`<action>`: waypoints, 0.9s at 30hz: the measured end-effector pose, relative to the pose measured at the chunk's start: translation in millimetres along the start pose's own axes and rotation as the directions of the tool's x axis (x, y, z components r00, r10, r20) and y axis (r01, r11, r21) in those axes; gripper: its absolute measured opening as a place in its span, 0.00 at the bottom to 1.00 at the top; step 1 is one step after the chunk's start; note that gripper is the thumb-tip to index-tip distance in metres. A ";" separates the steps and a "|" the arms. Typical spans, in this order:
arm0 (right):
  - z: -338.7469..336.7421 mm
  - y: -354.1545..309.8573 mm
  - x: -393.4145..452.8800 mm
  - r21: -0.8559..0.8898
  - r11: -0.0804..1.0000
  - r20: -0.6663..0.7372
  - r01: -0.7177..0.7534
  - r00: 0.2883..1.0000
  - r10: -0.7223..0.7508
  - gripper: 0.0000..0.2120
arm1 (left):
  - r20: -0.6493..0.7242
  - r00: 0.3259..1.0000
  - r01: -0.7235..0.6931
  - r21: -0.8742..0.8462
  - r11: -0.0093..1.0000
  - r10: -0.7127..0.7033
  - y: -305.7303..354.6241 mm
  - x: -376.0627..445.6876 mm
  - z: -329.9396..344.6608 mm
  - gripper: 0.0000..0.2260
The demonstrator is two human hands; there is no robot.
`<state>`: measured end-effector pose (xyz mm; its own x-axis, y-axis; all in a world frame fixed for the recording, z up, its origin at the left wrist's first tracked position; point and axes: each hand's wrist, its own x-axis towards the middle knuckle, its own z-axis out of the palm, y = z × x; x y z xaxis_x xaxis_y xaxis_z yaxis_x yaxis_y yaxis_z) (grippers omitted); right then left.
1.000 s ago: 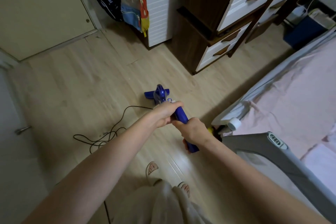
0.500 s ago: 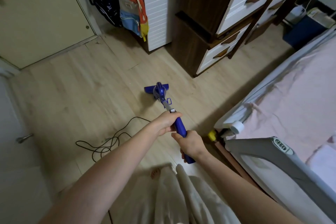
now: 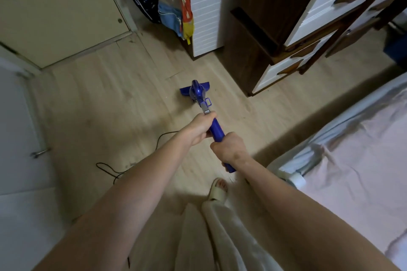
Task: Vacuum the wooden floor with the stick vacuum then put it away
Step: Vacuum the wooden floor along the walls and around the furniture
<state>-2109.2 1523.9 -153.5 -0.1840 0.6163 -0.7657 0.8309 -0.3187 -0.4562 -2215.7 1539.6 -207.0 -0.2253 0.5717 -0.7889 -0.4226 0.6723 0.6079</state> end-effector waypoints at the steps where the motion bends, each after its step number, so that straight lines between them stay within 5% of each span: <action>1: -7.0 -6.9 7.7 -0.049 0.999 0.002 0.024 1.000 -0.024 0.04 | -0.013 1.000 -0.001 -0.032 0.999 0.000 8.7 4.1 0.1 0.06; 8: -29.9 -43.3 52.7 -0.116 0.988 0.105 0.101 0.990 -0.089 0.02 | -0.082 0.997 -0.015 -0.157 0.987 0.002 42.8 41.4 -7.7 0.05; 16: -38.0 -43.8 62.2 0.063 0.998 0.071 0.030 0.997 -0.034 0.05 | -0.004 1.000 -0.017 -0.002 1.000 0.017 60.6 50.9 2.4 0.06; 27: 61.2 -5.8 -56.4 0.075 0.997 -0.003 -0.028 1.000 0.028 0.06 | 0.137 0.990 0.015 0.123 0.992 -0.032 -26.8 -36.4 -60.6 0.04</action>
<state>-2135.8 1446.9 -135.4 -0.1590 0.6089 -0.7771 0.7939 -0.3891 -0.4673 -2249.4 1472.3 -200.0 -0.0891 0.6090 -0.7881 -0.3150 0.7334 0.6024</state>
